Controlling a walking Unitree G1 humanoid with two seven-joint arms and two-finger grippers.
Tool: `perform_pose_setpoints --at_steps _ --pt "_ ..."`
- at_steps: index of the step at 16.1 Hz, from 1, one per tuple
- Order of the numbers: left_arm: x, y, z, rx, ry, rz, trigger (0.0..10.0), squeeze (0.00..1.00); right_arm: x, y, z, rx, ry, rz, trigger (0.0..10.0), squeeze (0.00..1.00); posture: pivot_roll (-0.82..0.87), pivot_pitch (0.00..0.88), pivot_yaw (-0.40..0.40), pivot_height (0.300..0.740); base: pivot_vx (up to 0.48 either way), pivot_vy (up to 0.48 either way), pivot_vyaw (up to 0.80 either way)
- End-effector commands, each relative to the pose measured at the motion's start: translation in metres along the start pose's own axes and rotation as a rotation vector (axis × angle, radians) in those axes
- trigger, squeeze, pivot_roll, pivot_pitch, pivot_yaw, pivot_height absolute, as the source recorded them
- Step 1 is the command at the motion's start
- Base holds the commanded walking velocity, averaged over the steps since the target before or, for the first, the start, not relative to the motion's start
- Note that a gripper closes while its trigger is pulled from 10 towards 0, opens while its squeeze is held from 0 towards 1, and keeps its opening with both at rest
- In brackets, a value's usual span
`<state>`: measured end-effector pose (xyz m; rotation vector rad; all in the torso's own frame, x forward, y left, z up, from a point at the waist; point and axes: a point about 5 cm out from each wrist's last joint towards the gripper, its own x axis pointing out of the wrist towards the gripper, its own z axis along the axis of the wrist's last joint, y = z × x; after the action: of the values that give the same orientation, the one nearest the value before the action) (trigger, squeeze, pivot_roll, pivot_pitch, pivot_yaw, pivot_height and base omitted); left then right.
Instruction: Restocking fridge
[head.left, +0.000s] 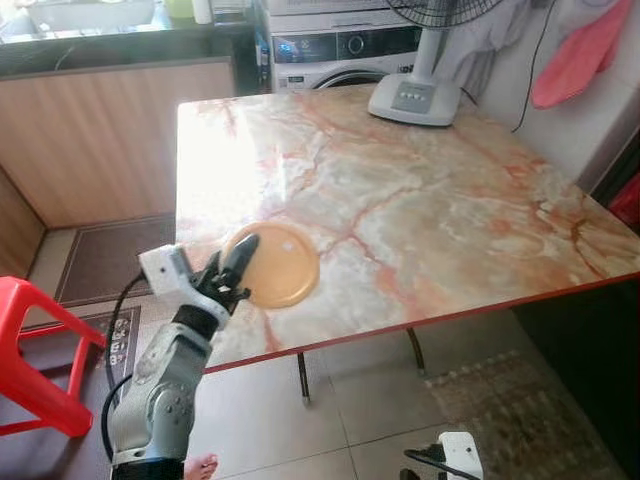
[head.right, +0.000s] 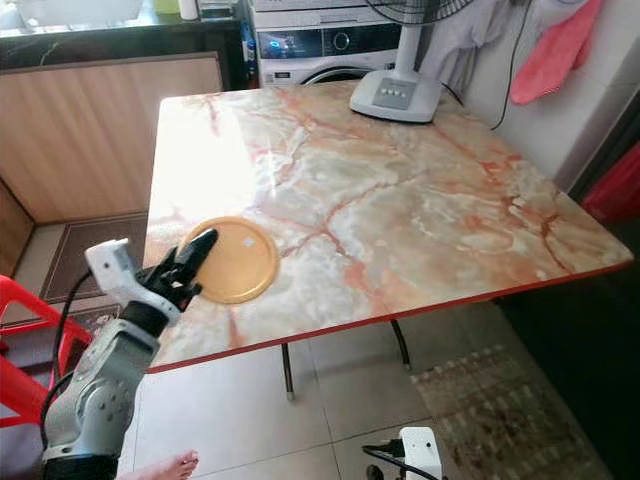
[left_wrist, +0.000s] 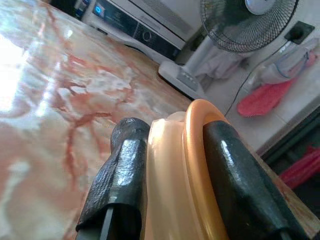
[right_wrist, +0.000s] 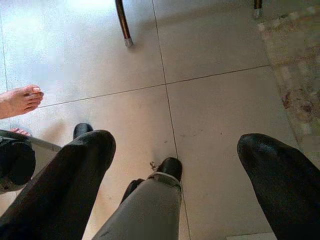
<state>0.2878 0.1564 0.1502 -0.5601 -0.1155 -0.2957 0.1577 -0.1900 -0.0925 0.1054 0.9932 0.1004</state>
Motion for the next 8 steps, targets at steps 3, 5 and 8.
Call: perform_pose_setpoints --at_steps 3,5,8 --pt "0.0038 -0.0097 0.0069 0.006 -0.016 -0.025 10.0 0.00 -0.0003 0.0000 -0.0022 0.031 -0.001 -0.016 10.0 0.00 0.04 0.000 0.001 0.740 0.000 0.000 -0.27" --pt "0.0036 -0.0107 0.0056 0.015 -0.010 -0.025 10.0 0.00 -0.0003 -0.0004 -0.0023 0.033 0.002 -0.020 10.0 0.00 0.04 0.000 0.000 0.740 0.000 0.000 -0.80" --pt "0.0043 -0.0116 0.0065 0.038 -0.002 -0.035 10.0 0.00 -0.0003 -0.0010 -0.0019 0.027 0.004 -0.020 10.0 0.00 0.04 0.000 -0.001 0.740 0.000 0.000 -0.80"
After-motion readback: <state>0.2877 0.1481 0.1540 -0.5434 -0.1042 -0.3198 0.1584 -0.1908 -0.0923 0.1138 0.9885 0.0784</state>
